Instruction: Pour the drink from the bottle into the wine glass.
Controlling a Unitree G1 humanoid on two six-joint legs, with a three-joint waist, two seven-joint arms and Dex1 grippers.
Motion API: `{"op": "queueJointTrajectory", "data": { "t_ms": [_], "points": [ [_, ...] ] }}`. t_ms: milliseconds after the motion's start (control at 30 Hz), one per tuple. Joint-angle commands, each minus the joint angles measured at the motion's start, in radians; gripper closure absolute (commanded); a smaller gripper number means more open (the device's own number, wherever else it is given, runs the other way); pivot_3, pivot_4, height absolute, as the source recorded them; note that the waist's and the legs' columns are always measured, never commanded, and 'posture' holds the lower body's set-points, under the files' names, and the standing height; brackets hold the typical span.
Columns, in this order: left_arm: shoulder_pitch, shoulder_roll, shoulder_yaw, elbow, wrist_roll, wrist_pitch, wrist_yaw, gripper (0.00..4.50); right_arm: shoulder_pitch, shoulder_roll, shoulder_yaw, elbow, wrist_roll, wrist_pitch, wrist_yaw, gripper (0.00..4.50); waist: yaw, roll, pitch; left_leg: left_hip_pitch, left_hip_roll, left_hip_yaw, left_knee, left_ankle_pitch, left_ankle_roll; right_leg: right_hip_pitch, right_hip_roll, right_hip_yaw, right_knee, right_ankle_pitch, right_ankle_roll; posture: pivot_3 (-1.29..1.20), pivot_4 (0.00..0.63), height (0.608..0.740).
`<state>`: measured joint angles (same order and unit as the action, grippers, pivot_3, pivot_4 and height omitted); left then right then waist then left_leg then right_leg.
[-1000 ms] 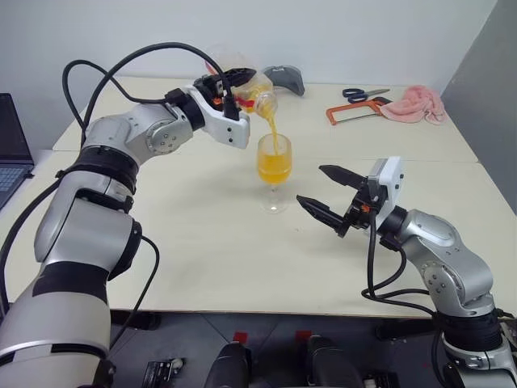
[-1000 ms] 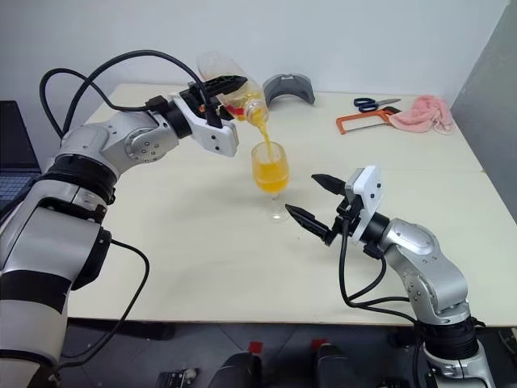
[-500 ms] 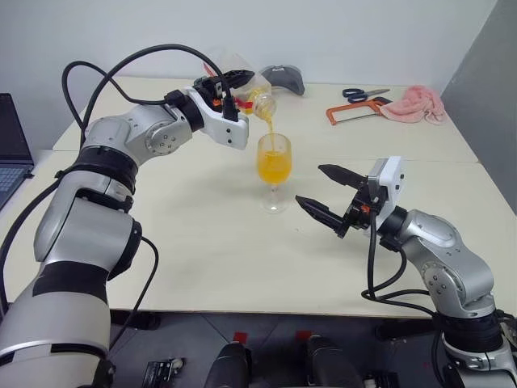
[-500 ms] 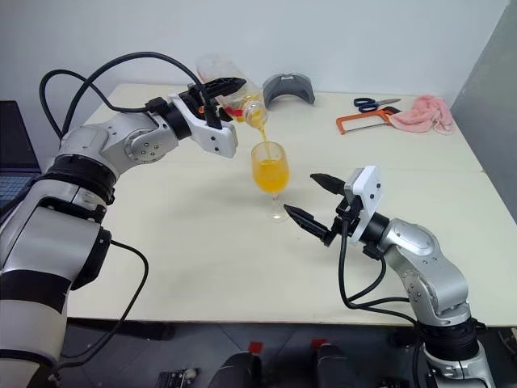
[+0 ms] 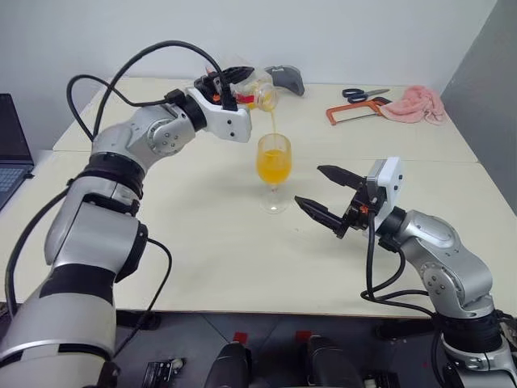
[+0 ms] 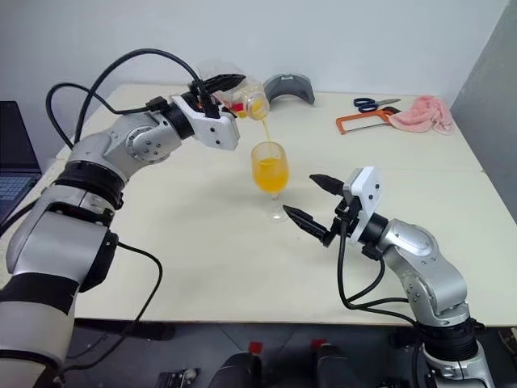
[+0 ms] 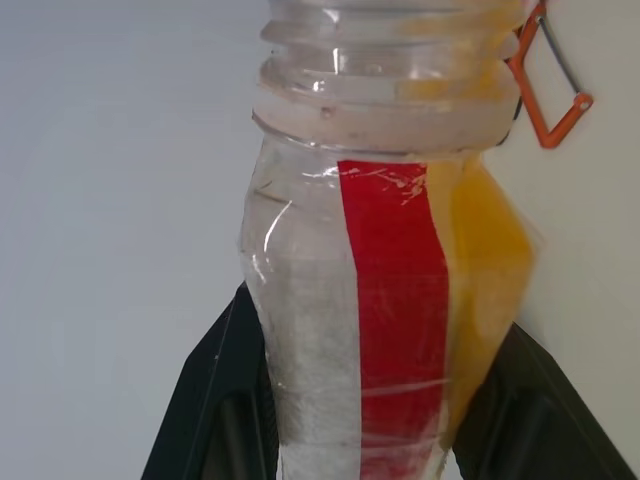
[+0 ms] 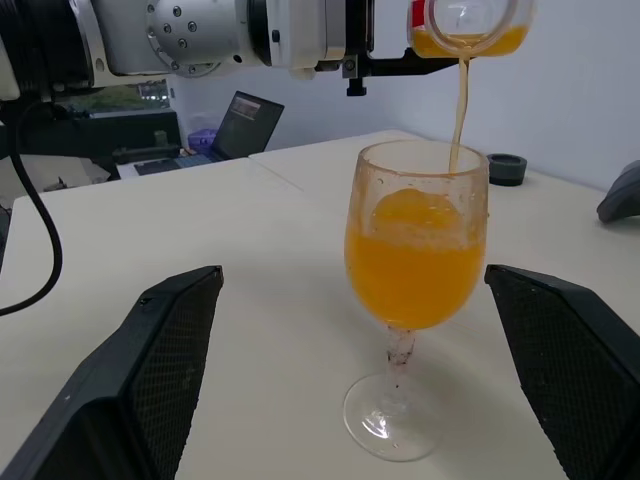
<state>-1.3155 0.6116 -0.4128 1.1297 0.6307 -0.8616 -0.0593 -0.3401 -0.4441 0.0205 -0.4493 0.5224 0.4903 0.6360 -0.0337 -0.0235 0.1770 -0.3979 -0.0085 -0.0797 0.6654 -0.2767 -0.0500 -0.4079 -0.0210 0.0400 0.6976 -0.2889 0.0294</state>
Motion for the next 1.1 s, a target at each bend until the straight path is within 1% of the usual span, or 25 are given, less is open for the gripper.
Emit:
{"op": "queueJointTrajectory", "data": {
  "t_ms": [33,100,200,267,400,467,600,767,867,1100],
  "points": [
    [0.038,-0.038,0.119,-0.054,-0.198,0.066,-0.144,2.81,-0.02,0.012,-0.009,-0.028,-0.019,-0.042,-0.016,0.0,0.0,0.0,0.0,0.0,0.0,0.0,0.0,0.0,0.0,0.0,0.0,0.0,0.0,0.0,0.0,0.0,0.15,0.74],
    [0.064,-0.057,0.168,-0.084,-0.278,0.121,-0.219,2.81,-0.023,0.015,-0.007,-0.027,-0.029,-0.05,-0.017,0.0,0.0,0.0,0.0,0.0,0.0,0.0,0.001,0.0,0.0,0.0,0.0,0.0,0.0,0.0,0.0,0.0,0.15,0.74],
    [0.151,-0.086,0.311,-0.213,-0.499,0.351,-0.356,2.81,-0.027,-0.005,0.006,-0.066,-0.027,-0.032,0.006,0.0,-0.003,0.0,0.0,0.0,0.0,0.0,0.001,0.0,0.0,0.0,0.0,0.0,0.0,0.0,0.0,0.0,0.15,0.74],
    [0.226,-0.086,0.378,-0.318,-0.594,0.495,-0.406,2.81,-0.033,-0.023,0.022,-0.092,-0.021,-0.002,0.014,0.0,-0.013,0.0,0.0,0.0,0.001,-0.001,0.001,0.0,0.0,-0.001,0.0,0.0,0.001,0.0,0.0,0.0,0.15,0.74],
    [0.384,-0.071,0.464,-0.524,-0.711,0.752,-0.46,2.81,-0.053,-0.044,0.076,-0.136,-0.011,0.08,0.003,0.0,-0.031,0.001,-0.001,0.001,0.002,-0.004,0.0,0.0,-0.001,-0.001,0.0,0.001,0.002,0.0,0.0,0.0,0.15,0.74],
    [0.482,-0.063,0.515,-0.635,-0.766,0.883,-0.458,2.81,-0.074,-0.043,0.12,-0.151,-0.009,0.156,-0.018,0.0,-0.034,0.001,-0.001,0.001,0.002,-0.006,0.001,0.0,0.0,-0.001,0.001,0.001,0.002,0.0,0.0,0.0,0.15,0.74],
    [0.618,-0.063,0.61,-0.771,-0.852,1.07,-0.419,2.81,-0.142,0.005,0.183,-0.121,-0.021,0.258,-0.063,0.0,-0.037,0.001,-0.001,0.001,0.004,-0.007,0.002,0.0,-0.001,-0.001,0.0,0.0,0.004,0.0,0.0,0.0,0.15,0.74],
    [0.704,-0.065,0.671,-0.837,-0.9,1.173,-0.392,2.81,-0.207,0.055,0.222,-0.08,-0.049,0.29,-0.088,0.0,-0.021,0.0,-0.001,0.0,0.003,-0.009,0.005,0.0,-0.001,0.0,-0.001,-0.001,0.004,0.0,0.0,0.0,0.15,0.74],
    [0.736,-0.058,0.68,-0.823,-0.882,1.156,-0.383,2.81,-0.233,0.076,0.243,-0.052,-0.066,0.292,-0.09,0.0,-0.016,-0.001,-0.002,0.0,0.003,-0.009,0.005,0.0,0.0,0.001,-0.002,-0.001,0.003,0.0,0.0,0.0,0.15,0.74],
    [0.747,-0.073,0.687,-0.759,-0.879,1.115,-0.362,2.81,-0.261,0.1,0.26,-0.017,-0.086,0.293,-0.081,0.0,-0.014,-0.002,-0.003,0.0,0.002,-0.009,0.005,0.0,0.0,0.001,-0.002,-0.001,0.003,0.0,0.0,0.0,0.15,0.74]
  ]
}}
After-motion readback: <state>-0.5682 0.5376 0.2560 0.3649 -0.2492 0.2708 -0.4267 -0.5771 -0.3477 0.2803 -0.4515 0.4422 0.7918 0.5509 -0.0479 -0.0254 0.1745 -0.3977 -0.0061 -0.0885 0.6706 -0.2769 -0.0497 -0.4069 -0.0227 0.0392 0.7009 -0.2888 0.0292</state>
